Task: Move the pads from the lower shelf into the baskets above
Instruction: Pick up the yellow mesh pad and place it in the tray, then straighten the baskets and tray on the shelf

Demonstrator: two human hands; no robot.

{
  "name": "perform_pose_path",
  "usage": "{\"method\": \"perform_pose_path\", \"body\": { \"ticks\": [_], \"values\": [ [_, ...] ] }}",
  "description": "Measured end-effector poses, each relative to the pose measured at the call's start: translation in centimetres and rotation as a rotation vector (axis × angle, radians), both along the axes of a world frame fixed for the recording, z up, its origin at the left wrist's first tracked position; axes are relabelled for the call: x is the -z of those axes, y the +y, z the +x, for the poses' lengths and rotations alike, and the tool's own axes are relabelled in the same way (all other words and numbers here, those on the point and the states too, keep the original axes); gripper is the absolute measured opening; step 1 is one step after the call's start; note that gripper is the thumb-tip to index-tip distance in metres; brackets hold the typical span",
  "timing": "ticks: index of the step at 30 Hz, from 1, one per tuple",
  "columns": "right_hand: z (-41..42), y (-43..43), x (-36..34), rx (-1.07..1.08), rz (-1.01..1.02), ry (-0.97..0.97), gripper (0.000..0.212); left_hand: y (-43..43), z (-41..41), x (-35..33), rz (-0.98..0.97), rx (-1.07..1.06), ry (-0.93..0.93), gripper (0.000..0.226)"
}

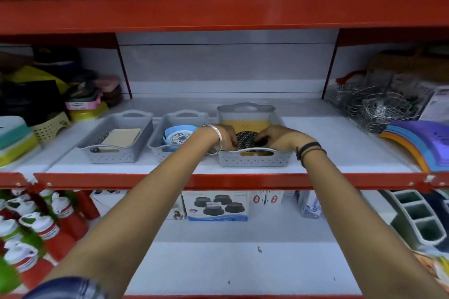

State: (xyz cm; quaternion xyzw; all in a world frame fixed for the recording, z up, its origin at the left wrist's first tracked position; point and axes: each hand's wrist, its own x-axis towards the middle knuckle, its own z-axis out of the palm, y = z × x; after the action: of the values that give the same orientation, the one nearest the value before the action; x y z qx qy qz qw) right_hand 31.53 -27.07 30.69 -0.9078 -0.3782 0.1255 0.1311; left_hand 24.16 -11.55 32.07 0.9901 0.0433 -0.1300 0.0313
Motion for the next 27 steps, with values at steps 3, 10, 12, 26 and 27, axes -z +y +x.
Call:
{"method": "perform_pose_path", "body": {
  "ticks": [3, 10, 12, 26, 27],
  "values": [
    [1.1, 0.9, 0.0, -0.010, -0.223, 0.002, 0.061, -0.3, 1.0, 0.0, 0.154, 0.011, 0.073, 0.017],
    [3.0, 1.2, 2.4, -0.066, 0.030, -0.019, 0.046, -0.7, 2.0, 1.9, 0.150, 0.000, -0.100, 0.029],
    [3.3, 1.3, 2.7, -0.048, 0.054, -0.025, 0.040, -0.6, 2.2, 2.1, 0.135, -0.003, -0.136, 0.029],
    [-1.6, 3.9, -0.6, 0.116, 0.544, -0.166, 0.028, 5.6, -1.9, -1.3, -0.097, -0.058, -0.588, 0.033],
    [-2.6, 5.1, -1.2, 0.087, 0.541, -0.157, 0.027, 7.5, -2.7, -1.9, -0.060, -0.065, -0.546, 0.036]
  ]
}}
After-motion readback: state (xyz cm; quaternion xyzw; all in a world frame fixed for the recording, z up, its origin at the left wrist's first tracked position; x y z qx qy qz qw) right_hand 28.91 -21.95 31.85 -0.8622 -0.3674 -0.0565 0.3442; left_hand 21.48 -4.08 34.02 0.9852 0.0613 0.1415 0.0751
